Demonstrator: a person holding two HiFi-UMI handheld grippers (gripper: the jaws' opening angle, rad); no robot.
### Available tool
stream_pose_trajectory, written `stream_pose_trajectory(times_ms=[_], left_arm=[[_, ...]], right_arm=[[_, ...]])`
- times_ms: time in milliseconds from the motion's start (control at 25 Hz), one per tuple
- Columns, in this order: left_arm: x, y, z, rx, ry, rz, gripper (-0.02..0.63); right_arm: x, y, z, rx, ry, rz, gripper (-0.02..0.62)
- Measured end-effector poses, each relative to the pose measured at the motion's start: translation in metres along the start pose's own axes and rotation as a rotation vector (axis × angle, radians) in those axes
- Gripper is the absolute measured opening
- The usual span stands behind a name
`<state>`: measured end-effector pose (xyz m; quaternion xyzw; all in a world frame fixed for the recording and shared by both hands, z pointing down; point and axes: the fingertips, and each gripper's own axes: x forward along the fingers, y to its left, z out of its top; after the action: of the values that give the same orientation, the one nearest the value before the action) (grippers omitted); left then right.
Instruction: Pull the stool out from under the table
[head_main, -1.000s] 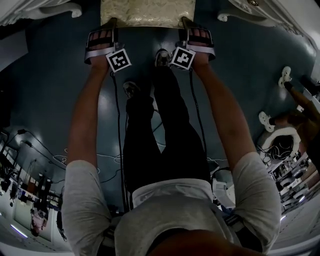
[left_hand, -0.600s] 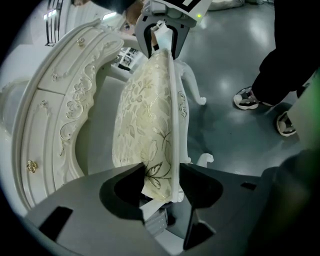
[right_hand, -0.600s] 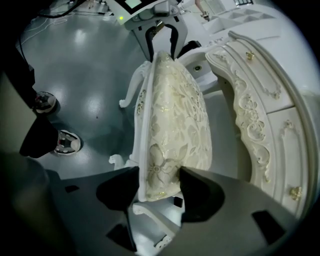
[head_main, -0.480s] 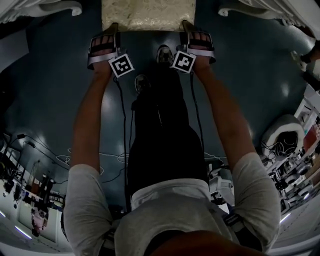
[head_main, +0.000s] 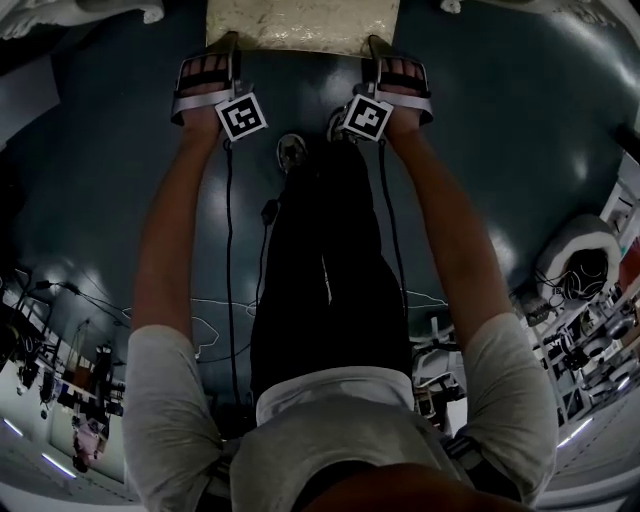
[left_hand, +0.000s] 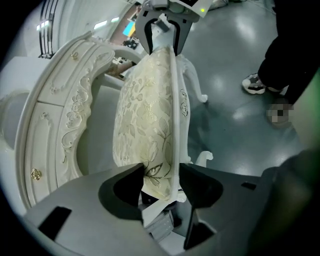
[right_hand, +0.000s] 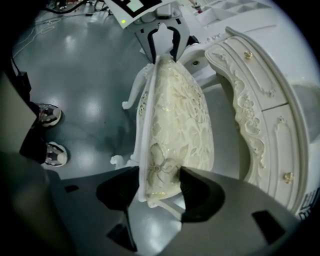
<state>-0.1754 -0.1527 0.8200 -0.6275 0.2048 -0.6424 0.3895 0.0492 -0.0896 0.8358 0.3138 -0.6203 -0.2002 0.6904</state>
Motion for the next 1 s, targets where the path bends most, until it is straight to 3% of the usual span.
stream_pose_trajectory(times_ms=[160, 360, 440, 480, 560, 680, 800, 1000], left_arm=[[0.010, 0.013, 0.012, 0.060, 0.003, 0.066, 0.265], [0.008, 0.001, 0.013, 0.079, 0.049, 0.020, 0.260], [0.012, 0.008, 0.013, 0.046, 0.058, 0.049, 0.249], [0.014, 0.007, 0.014, 0.020, 0.053, 0.025, 0.245], [0.000, -0.019, 0.017, -0.035, 0.038, -0.097, 0.242], [-0.012, -0.019, 0.018, -0.046, 0.051, -0.057, 0.242], [-0.024, -0.040, 0.026, -0.090, 0.055, -0.108, 0.241], [-0.033, -0.046, 0.026, -0.124, 0.030, -0.106, 0.239]], right_arm=[[0.002, -0.004, -0.008, 0.012, -0.013, 0.024, 0.267], [-0.004, 0.011, -0.006, 0.051, -0.045, 0.041, 0.267], [0.004, 0.012, -0.010, 0.020, -0.062, 0.038, 0.267], [0.006, 0.008, -0.012, 0.003, -0.068, 0.033, 0.267], [-0.002, 0.009, -0.010, 0.000, -0.097, 0.053, 0.267], [0.000, 0.012, -0.014, -0.029, -0.122, 0.047, 0.268], [-0.002, 0.011, -0.020, -0.084, -0.122, 0.029, 0.268], [-0.008, 0.002, -0.016, -0.100, -0.109, -0.014, 0.267]])
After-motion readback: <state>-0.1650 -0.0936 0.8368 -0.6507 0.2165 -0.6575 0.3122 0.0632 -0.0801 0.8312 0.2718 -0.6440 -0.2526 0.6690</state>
